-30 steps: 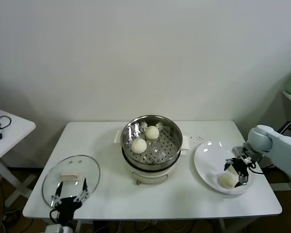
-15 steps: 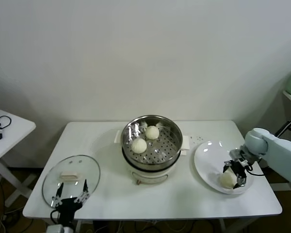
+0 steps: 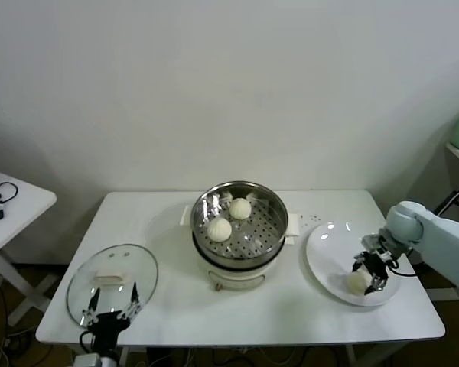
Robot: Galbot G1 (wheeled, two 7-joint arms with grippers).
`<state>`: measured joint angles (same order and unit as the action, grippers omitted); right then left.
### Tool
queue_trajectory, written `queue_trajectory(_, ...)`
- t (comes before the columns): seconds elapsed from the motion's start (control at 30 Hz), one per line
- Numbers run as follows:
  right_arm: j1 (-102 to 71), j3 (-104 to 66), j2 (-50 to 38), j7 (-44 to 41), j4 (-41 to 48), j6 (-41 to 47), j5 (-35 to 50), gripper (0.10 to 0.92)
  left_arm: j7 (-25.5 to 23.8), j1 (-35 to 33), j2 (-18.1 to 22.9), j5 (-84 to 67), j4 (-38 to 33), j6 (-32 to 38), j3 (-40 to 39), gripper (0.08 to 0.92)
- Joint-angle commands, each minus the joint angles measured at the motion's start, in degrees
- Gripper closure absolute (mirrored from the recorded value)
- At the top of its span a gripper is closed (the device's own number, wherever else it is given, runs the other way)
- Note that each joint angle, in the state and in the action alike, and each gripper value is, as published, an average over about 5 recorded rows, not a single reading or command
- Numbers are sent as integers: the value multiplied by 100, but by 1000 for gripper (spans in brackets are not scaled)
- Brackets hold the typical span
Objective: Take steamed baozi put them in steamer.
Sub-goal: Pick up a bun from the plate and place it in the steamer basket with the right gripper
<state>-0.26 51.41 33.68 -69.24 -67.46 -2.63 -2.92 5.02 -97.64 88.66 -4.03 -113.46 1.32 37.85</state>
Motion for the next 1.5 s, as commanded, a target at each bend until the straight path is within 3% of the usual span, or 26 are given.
queue_trajectory(0.03,1246,396,-61,-191,-360,-232,278,355,10,6,-34,5,-9,-6,-6,177)
queue_trajectory(0.17,2670,1098,87,-420,-790,-646,227,355,-3,3,-57,46,-30,-19,-38,177)
queue_trajectory(0.47,4292,1421,1032,-593,-1402,-1980,-952,355,-8,4,-38,180,-61,-45,-174,177)
queue_trajectory(0.83,3638,1236,2191,-453,-2606,-2477,-1765,356,9,-94,-39,226,-111,-108,-206,177)
queue_trajectory(1.1,2934,1303,2937,-388,-2382,-2849,-2309,355,14,-168,-63,229,-187,-143,-179,177)
queue_trajectory(1.5,2391,1534,3142,-345,-2178,-3170,-2699,355,-4,-317,-39,232,-99,-70,-196,177)
